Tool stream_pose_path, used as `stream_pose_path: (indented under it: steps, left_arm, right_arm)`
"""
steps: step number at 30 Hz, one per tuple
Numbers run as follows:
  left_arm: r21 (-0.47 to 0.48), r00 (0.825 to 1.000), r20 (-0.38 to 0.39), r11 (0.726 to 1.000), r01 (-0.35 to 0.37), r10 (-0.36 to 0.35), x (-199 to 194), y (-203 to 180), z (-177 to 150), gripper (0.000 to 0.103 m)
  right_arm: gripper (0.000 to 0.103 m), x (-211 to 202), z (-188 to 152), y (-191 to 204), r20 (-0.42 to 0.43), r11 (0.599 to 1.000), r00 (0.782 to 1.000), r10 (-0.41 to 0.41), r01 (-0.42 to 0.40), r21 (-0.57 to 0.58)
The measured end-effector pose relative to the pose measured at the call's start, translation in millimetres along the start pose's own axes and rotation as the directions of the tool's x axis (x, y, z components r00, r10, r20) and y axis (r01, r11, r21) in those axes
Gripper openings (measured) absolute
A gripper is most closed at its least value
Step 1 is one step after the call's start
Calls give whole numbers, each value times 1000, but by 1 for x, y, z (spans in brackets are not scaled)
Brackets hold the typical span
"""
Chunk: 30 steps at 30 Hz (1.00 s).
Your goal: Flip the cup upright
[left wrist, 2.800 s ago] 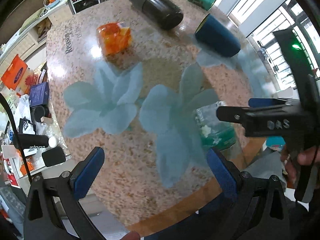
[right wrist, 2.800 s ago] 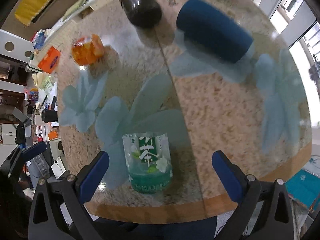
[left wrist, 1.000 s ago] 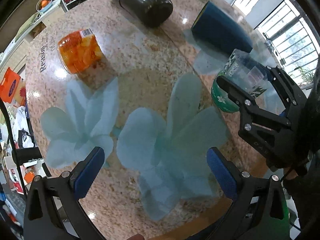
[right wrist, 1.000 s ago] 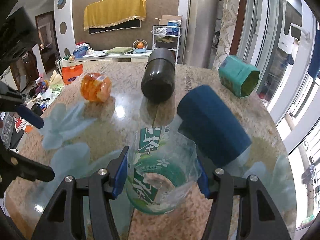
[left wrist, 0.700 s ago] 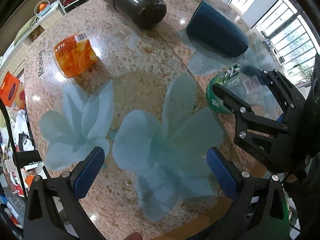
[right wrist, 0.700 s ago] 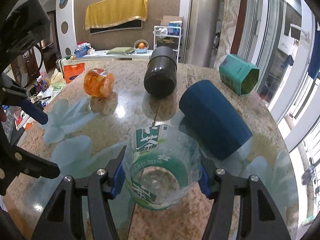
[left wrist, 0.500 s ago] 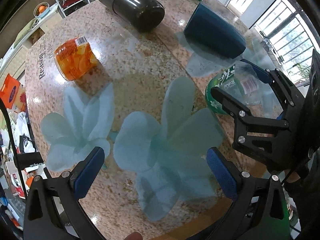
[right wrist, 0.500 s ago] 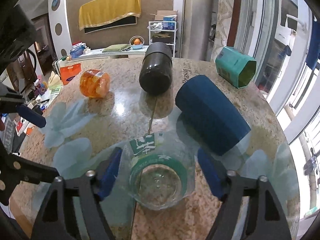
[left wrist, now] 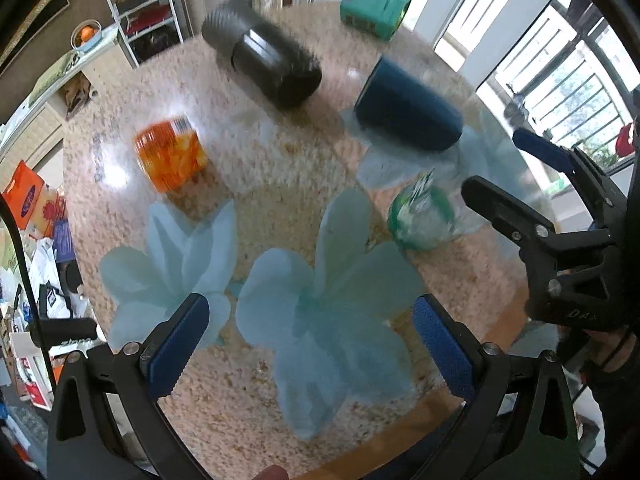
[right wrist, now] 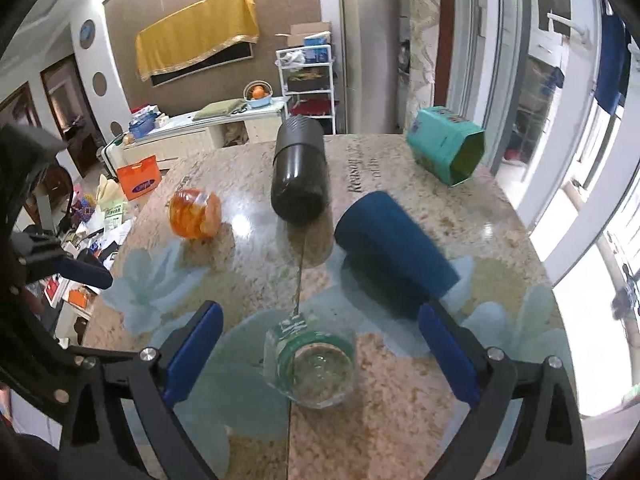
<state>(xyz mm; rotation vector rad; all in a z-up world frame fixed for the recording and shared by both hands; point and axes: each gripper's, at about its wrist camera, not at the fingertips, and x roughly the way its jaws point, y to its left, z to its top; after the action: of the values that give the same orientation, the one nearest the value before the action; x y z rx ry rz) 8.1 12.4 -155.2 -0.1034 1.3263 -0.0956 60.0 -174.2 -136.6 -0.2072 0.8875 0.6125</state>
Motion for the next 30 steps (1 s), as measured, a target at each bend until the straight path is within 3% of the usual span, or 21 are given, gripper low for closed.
stream_pose_path:
  steps: [3, 6, 10, 15, 21, 30]
  left_arm:
    - [-6, 999, 48, 1000, 18, -17, -19, -4, 6, 103]
    - [-4, 996, 88, 1000, 31, -31, -35, -10, 11, 103]
    - [1, 993, 113, 1000, 26, -26, -48, -20, 17, 103]
    - [-29, 991, 132, 999, 30, -26, -57, -31, 26, 103]
    - [-76, 991, 135, 997, 24, -13, -55, -50, 44, 103]
    - [-111, 987, 154, 994, -26, 43, -59, -89, 59, 103]
  right_arm:
    - [99, -14, 16, 0, -57, 996, 995, -85, 84, -10]
    - [99, -20, 27, -7, -184, 980, 965, -189, 197, 24]
    - [99, -31, 28, -25, -295, 964, 942, -158, 211, 159]
    - [99, -57, 35, -32, -299, 958, 940, -164, 224, 180]
    - [99, -67, 43, -40, -296, 971, 935, -193, 226, 82]
    - [100, -66, 46, -69, -319, 983, 936, -150, 176, 52]
